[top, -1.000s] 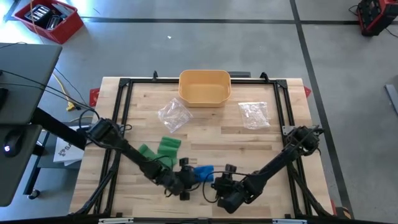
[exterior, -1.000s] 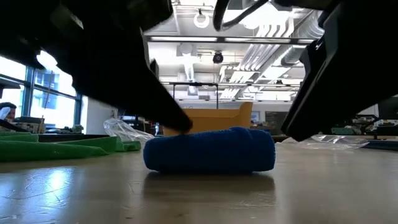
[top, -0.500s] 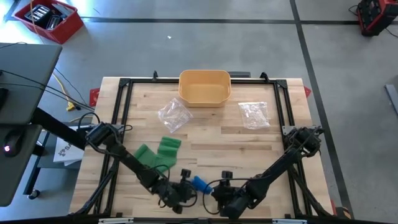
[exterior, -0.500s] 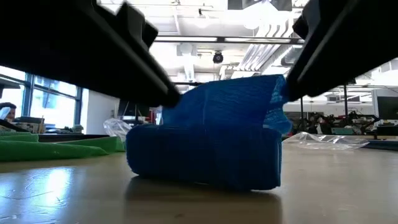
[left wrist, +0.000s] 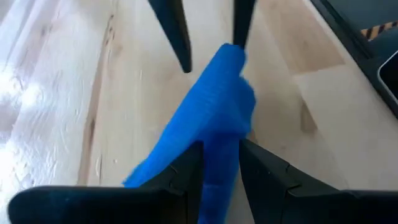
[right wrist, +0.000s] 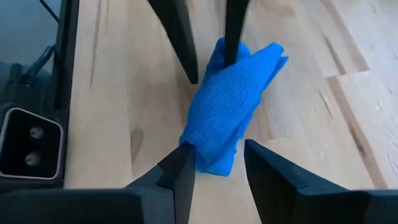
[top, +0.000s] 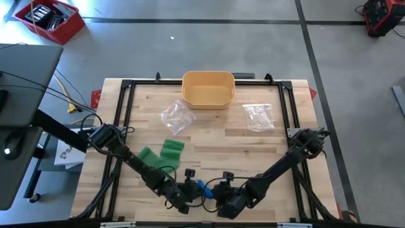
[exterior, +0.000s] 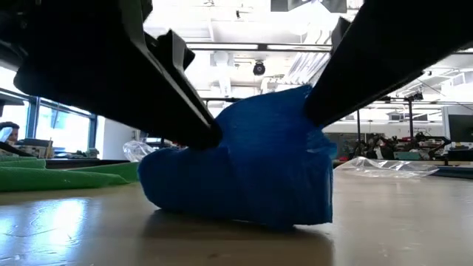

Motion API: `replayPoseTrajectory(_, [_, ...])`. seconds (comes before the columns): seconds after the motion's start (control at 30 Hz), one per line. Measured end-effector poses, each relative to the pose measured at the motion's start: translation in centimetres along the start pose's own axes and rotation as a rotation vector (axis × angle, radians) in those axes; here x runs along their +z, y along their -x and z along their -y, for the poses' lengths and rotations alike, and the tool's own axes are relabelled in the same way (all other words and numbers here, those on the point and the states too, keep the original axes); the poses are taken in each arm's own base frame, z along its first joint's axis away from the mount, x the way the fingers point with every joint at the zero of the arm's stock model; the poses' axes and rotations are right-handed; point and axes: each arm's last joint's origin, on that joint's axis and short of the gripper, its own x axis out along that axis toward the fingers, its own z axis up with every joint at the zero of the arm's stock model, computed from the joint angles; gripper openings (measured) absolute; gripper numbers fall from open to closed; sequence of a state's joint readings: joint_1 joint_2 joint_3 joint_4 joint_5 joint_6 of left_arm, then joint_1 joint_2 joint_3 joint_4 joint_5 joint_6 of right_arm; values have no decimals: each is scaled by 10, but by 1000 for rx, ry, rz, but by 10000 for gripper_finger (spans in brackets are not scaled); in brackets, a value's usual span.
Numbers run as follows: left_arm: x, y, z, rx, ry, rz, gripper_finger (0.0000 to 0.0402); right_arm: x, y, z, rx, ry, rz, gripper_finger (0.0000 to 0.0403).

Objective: Roll bandage
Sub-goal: Roll the blue bandage

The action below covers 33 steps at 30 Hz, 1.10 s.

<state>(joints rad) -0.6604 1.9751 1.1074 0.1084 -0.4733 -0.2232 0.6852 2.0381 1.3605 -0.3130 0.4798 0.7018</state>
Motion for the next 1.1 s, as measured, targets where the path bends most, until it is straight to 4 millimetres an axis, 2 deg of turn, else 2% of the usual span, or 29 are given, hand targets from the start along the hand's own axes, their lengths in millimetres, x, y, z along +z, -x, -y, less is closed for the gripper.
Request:
replayPoseTrajectory(0.17, [0,0,0,-22,6,-8,97,1,-7,5,-7,28,-12,105])
replayPoseTrajectory(0.4, [-5,-3,2,-21,0,-23,97,0,-6,3,-2,204,-10,9])
replayPoseTrajectory(0.53, [-10,-9,6,-36,13,-37,97,-3,-4,3,-70,250,9,10])
replayPoseTrajectory(0.73, [-14,-13,7,-47,35,-46,97,-9,2,4,-299,433,97,4])
replayPoseTrajectory(0.83, [-13,-13,7,-49,43,-35,97,-9,1,4,-265,476,63,2])
replayPoseTrajectory(1.0, [-11,-15,3,-36,66,-29,97,-20,-15,5,-221,501,-18,1])
replayPoseTrajectory(1.1, [-8,-12,0,-31,92,-24,97,-27,-19,6,-232,452,-40,0])
